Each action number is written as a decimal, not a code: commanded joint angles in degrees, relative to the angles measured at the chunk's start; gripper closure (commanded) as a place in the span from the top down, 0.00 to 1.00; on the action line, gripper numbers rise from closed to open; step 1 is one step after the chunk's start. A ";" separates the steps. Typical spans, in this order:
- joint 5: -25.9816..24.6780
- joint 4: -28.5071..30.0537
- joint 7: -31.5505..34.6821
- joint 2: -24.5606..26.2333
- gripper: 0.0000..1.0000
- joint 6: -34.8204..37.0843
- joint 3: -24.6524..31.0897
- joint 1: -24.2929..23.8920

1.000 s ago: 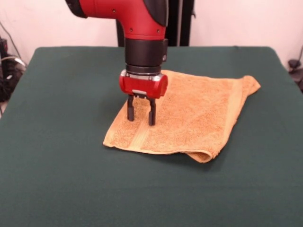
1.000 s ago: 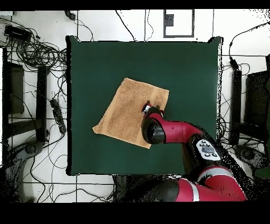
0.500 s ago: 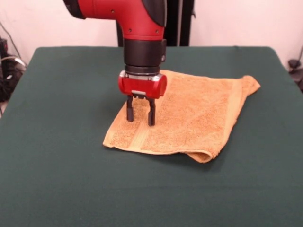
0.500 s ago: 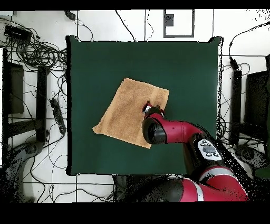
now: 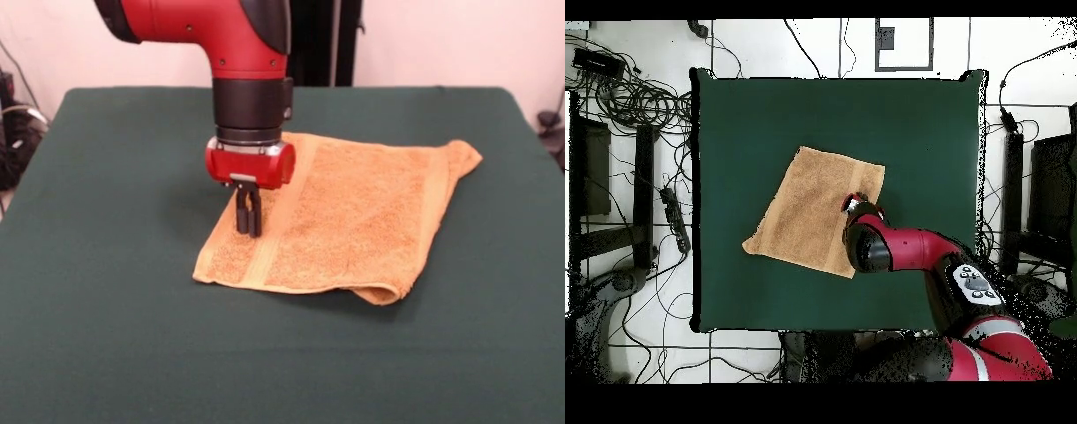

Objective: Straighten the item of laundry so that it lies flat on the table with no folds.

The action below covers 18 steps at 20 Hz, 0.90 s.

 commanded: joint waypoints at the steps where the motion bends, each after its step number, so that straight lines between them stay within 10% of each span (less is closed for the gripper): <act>1: -1.97 -9.77 -0.70 8.67 0.00 2.54 7.21 -0.96; 18: -2.30 -9.44 -0.21 7.67 0.00 5.81 7.16 -1.00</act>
